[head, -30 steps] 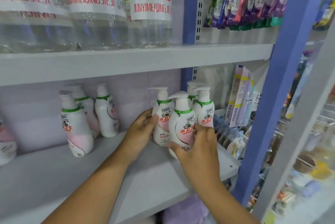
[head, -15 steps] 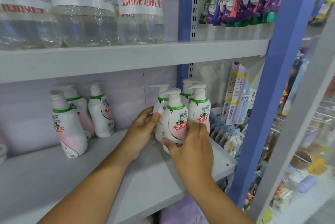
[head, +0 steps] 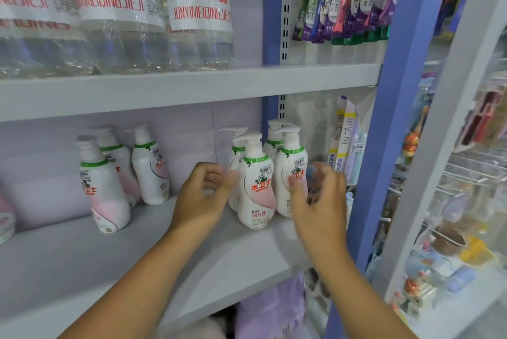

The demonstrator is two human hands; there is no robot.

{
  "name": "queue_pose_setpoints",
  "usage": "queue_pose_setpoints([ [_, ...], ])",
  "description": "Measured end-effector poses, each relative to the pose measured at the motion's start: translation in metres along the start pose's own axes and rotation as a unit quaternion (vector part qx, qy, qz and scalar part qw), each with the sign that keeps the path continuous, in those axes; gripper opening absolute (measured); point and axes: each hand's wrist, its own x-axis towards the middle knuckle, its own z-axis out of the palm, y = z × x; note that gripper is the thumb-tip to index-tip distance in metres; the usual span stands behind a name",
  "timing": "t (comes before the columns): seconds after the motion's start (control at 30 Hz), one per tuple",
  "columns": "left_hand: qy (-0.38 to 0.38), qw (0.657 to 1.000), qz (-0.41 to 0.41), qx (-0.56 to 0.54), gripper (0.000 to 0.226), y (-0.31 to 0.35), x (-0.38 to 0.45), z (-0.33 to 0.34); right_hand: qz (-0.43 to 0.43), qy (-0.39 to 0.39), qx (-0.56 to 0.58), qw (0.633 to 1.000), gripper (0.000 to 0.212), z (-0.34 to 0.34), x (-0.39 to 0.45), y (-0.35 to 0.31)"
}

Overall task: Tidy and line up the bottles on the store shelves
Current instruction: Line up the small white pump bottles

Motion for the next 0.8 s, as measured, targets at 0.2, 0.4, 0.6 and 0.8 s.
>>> queue_pose_setpoints([
  [0.2,-0.067,0.994,-0.018,0.086,0.05,-0.001,-0.029,0.021,0.097,-0.168,0.046,0.98,0.064,0.008,0.028,0.045],
  [0.4,-0.061,0.991,-0.004,0.118,0.044,-0.018,-0.032,0.025,0.104,-0.183,0.043,0.977,0.062,0.011,0.025,0.065],
  [0.6,-0.018,0.995,-0.002,0.096,0.043,-0.017,-0.039,0.002,0.024,-0.089,0.016,0.996,0.055,-0.001,0.006,0.042],
  [0.8,0.155,0.981,-0.014,0.118,0.027,-0.027,-0.035,-0.112,-0.151,-0.128,0.172,0.965,0.013,0.022,-0.044,-0.024],
])
